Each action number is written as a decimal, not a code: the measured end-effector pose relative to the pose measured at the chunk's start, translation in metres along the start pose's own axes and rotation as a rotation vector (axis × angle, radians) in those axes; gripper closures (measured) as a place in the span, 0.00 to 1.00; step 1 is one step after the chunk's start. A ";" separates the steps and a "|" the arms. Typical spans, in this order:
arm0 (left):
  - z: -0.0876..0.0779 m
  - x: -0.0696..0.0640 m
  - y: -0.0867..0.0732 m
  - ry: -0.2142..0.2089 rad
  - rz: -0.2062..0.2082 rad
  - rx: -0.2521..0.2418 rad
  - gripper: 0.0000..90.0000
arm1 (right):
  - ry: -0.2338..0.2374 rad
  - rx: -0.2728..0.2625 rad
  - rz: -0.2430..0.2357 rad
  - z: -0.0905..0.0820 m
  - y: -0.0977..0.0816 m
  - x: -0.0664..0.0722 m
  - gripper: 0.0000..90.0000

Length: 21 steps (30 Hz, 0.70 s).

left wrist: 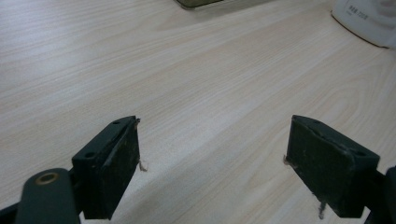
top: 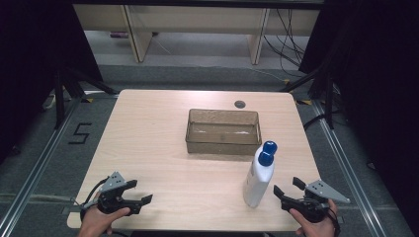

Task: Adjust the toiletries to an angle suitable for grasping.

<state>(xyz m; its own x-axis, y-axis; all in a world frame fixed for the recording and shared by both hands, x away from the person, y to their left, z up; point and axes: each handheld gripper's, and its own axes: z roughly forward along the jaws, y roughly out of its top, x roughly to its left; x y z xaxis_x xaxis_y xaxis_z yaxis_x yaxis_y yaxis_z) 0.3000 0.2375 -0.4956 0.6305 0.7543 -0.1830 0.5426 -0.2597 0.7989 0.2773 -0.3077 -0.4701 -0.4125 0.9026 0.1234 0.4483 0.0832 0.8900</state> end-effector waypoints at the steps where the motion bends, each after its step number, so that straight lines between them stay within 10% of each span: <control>1: -0.001 0.000 0.000 -0.003 0.007 -0.002 0.19 | 0.003 0.011 0.034 -0.001 0.000 0.002 0.20; 21: 0.002 0.002 -0.002 0.007 -0.012 -0.008 0.19 | 0.056 -0.115 -0.023 -0.028 0.034 0.025 0.17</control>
<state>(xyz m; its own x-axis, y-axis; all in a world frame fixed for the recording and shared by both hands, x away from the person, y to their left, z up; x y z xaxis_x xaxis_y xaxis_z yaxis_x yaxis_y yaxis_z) 0.3016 0.2387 -0.4990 0.6202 0.7615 -0.1883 0.5456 -0.2463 0.8010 0.2604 -0.2942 -0.4242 -0.4670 0.8756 0.1236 0.3451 0.0518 0.9371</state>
